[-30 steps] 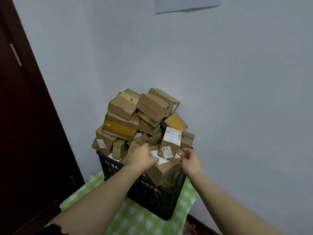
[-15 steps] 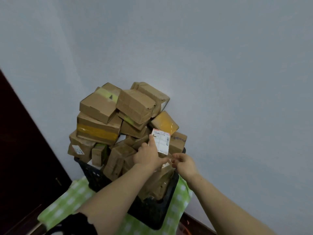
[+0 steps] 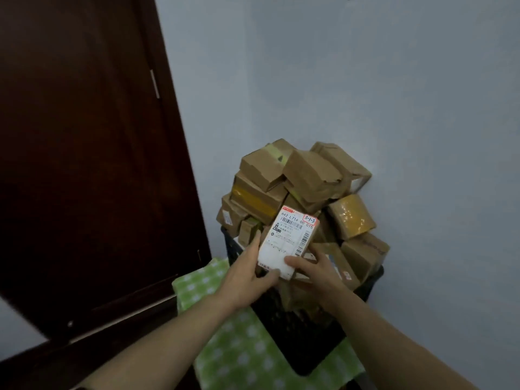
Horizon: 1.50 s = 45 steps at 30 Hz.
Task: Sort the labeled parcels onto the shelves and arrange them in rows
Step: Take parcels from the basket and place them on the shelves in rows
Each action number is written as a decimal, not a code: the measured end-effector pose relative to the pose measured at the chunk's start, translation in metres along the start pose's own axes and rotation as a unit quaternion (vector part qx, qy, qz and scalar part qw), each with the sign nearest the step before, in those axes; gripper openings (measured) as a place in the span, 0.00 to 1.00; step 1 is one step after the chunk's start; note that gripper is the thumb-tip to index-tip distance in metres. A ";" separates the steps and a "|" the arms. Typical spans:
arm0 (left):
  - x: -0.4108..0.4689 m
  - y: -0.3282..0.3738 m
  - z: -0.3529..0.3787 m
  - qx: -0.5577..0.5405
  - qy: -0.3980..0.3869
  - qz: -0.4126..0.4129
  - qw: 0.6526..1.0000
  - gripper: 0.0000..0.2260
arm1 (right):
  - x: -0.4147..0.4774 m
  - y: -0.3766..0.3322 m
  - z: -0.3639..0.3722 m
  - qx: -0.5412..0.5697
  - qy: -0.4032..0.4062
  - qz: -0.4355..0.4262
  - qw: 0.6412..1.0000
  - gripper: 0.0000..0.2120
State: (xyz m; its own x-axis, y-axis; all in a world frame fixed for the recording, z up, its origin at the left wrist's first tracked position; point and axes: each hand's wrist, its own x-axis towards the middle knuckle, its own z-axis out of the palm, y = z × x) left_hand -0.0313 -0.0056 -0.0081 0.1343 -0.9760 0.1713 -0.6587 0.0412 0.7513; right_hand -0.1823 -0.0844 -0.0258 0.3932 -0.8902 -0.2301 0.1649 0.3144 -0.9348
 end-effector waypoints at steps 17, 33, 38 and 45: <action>-0.084 -0.034 -0.145 -0.221 0.085 -0.197 0.951 0.19 | -0.018 0.002 0.149 -0.102 -0.258 -0.006 0.961 0.43; -0.127 -0.057 -0.193 -0.237 0.148 -0.185 0.942 0.20 | -0.029 0.009 0.216 -0.146 -0.299 -0.028 0.943 0.41; -0.132 -0.062 -0.200 -0.239 0.155 -0.189 0.940 0.22 | -0.030 0.012 0.226 -0.155 -0.306 -0.025 0.939 0.40; -0.136 -0.068 -0.205 -0.240 0.161 -0.189 0.938 0.21 | -0.030 0.014 0.234 -0.163 -0.315 -0.022 0.935 0.40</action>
State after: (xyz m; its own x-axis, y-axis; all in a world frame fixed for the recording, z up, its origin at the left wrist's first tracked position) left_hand 0.1466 0.1679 0.0482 0.5582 -0.8288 -0.0394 -0.1194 -0.1272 0.9847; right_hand 0.0196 0.0234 0.0311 0.8640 -0.4969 -0.0816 -0.0517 0.0737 -0.9959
